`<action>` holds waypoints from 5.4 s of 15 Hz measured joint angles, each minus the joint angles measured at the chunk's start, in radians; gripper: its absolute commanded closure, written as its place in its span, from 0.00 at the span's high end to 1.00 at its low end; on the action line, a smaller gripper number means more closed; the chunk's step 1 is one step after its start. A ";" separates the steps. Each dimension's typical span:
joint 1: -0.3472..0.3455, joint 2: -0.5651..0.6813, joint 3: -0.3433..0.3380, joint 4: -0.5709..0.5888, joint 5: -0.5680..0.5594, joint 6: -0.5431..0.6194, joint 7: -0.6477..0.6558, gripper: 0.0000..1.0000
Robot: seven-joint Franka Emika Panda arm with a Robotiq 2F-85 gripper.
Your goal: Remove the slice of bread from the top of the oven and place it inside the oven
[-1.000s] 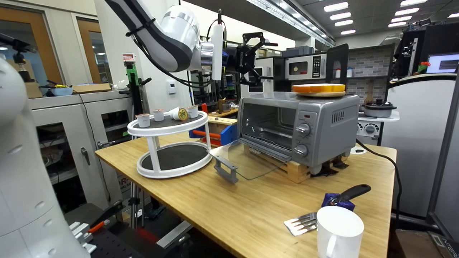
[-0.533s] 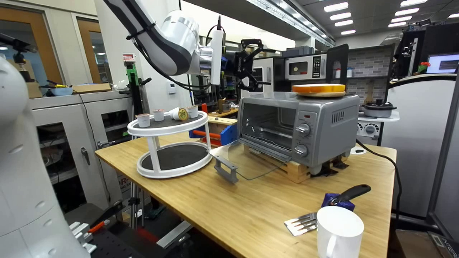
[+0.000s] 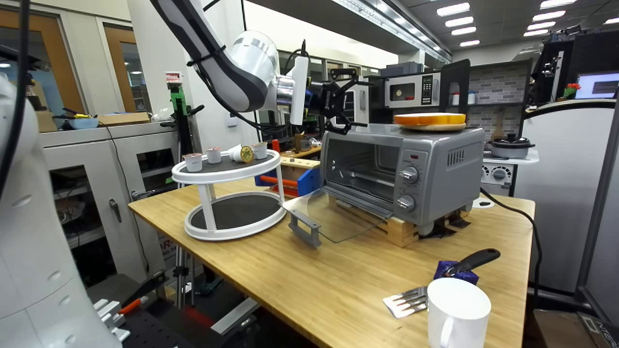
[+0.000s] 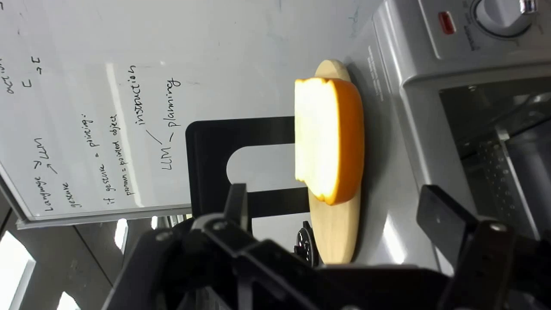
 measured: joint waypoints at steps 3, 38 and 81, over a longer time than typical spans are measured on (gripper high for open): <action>-0.011 0.029 -0.006 0.034 -0.001 0.000 0.000 1.00; -0.078 0.157 -0.033 0.175 0.015 0.020 -0.001 0.52; 0.086 -0.492 0.021 -0.392 0.057 0.082 -0.054 0.02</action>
